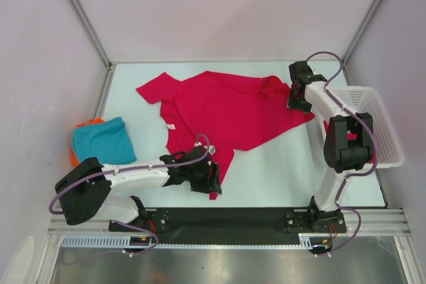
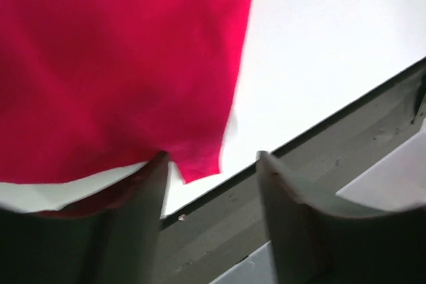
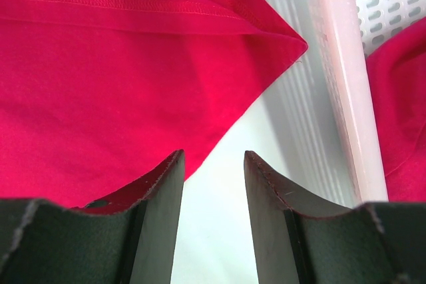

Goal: Fold and stack the t-shirts
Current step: Flatten out the tshirt

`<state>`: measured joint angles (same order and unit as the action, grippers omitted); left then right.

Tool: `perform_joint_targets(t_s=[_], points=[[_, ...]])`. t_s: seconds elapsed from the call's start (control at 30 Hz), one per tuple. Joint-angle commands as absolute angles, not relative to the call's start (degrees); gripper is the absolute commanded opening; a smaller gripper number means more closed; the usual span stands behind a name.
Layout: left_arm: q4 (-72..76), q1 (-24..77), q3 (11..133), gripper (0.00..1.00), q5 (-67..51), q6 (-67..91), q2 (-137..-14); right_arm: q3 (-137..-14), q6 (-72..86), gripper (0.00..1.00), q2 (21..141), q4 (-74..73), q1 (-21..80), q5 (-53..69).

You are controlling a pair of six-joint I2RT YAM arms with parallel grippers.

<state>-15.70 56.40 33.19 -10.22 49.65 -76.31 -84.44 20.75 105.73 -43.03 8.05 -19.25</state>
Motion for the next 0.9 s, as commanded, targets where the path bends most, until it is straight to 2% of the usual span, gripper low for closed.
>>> perform_joint_targets(t_s=[0.0,0.03,0.07,0.1,0.23,0.33,0.47,0.67,0.87], points=[[-14.7,57.0,30.3,0.52,-9.8,50.9,-76.4,-84.2,20.7,0.46,102.6,-43.9,8.2,-20.9],[-14.5,57.0,30.2,0.47,-9.7,51.0,-76.3,-84.1,20.6,0.46,102.4,-43.9,8.1,-21.0],[-14.2,57.0,30.0,0.27,-9.6,51.2,-76.4,-84.0,20.6,0.46,102.4,-44.0,8.2,-21.0],[-14.1,57.0,29.7,0.13,-9.2,51.3,-77.0,-83.8,20.6,0.46,102.1,-44.3,8.2,-21.0],[-12.2,55.7,29.7,0.00,-9.5,49.5,-81.0,-83.9,20.2,0.46,101.2,-44.7,8.0,-21.4],[-11.2,53.7,30.5,0.00,-11.0,48.1,-82.3,-84.2,20.0,0.46,99.9,-45.6,7.8,-21.7],[-17.0,49.2,35.6,0.00,-10.1,44.0,-78.1,-83.9,20.0,0.46,98.4,-45.9,7.5,-21.4],[-29.0,35.7,50.5,0.00,-11.5,36.3,-69.1,-83.9,20.2,0.46,98.3,-45.9,7.6,-20.4],[-32.9,21.7,61.9,0.00,-15.4,31.3,-71.8,-86.0,20.3,0.47,100.5,-46.0,7.9,-19.2]])
